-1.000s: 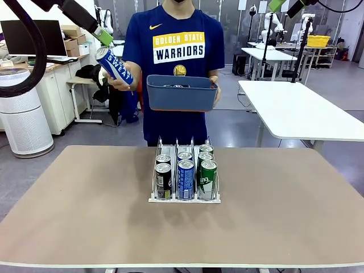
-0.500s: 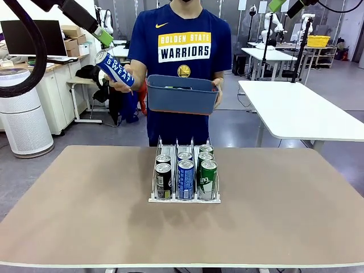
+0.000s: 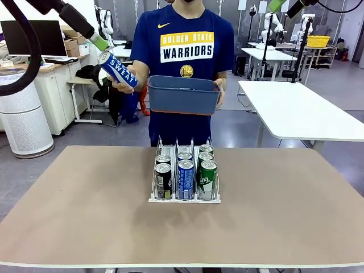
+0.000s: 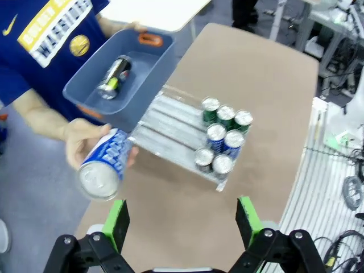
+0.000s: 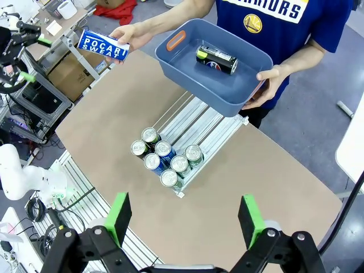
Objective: Fill the beverage cans into the dispenser.
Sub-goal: Pick up the Ionic drink handed by the human.
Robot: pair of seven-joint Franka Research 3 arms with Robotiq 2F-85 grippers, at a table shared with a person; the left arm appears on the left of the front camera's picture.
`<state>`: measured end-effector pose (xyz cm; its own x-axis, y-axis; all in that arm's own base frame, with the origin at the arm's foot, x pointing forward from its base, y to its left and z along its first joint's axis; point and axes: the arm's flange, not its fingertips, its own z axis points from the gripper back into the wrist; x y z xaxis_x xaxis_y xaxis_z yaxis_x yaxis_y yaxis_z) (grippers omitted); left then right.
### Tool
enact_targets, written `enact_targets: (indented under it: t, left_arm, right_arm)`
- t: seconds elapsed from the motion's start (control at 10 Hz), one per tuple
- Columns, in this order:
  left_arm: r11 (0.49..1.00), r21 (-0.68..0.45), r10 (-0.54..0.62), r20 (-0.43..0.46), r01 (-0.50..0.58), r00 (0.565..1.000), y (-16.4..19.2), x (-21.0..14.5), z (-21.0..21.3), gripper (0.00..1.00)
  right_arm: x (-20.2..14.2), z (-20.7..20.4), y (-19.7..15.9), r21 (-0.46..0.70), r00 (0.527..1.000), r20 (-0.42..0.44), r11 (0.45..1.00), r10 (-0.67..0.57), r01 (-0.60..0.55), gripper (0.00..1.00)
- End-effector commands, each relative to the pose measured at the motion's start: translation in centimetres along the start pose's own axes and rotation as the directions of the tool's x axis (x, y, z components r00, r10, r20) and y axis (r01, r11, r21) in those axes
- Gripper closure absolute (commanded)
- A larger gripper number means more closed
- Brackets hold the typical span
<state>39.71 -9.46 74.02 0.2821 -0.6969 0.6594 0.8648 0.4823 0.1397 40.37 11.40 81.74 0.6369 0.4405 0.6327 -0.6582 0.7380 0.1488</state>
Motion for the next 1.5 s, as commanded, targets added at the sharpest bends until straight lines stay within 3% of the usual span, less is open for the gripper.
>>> enact_targets:
  t: [0.0, 0.4, 0.7, 0.8, 1.1, 1.3, 1.4]
  left_arm:
    - [0.995, 0.096, 0.014, -0.085, -0.006, 0.996, 0.4, 0.0, -0.1, 0.0]
    - [0.98, 0.197, 0.035, -0.07, -0.02, 0.997, 2.6, -1.2, -1.8, 0.0]
    - [0.976, 0.204, 0.079, 0.001, -0.078, 0.997, 3.4, -2.1, -2.8, 0.0]
    - [0.983, 0.182, 0.046, -0.058, -0.035, 0.997, 3.4, -1.3, -2.2, 0.0]
    - [0.983, 0.182, 0.046, -0.058, -0.035, 0.997, 3.4, -1.3, -2.2, 0.0]
    - [0.987, 0.148, 0.062, -0.001, -0.061, 0.998, 4.4, -1.5, -2.7, 0.0]
    - [0.978, 0.197, 0.069, -0.011, -0.065, 0.998, 5.3, -1.4, -3.6, 0.0]
  right_arm:
    - [0.0, 0.0, 0.0, 0.0, 1.0, 0.0, 1.0, 0.0, 0.0, 0.0]
    - [0.0, 0.0, 0.0, 0.0, 1.0, 0.0, 1.0, 0.0, 0.0, 0.0]
    - [0.0, 0.0, 0.0, 0.0, 1.0, 0.0, 1.0, 0.0, 0.0, 0.0]
    - [0.0, 0.0, 0.0, 0.0, 1.0, 0.0, 1.0, 0.0, 0.0, 0.0]
    - [0.0, 0.0, 0.0, 0.0, 1.0, 0.0, 1.0, 0.0, 0.0, 0.0]
    - [0.0, 0.0, 0.0, 0.0, 1.0, 0.0, 1.0, 0.0, 0.0, 0.0]
    - [0.0, 0.0, 0.0, 0.0, 1.0, 0.0, 1.0, 0.0, 0.0, 0.0]
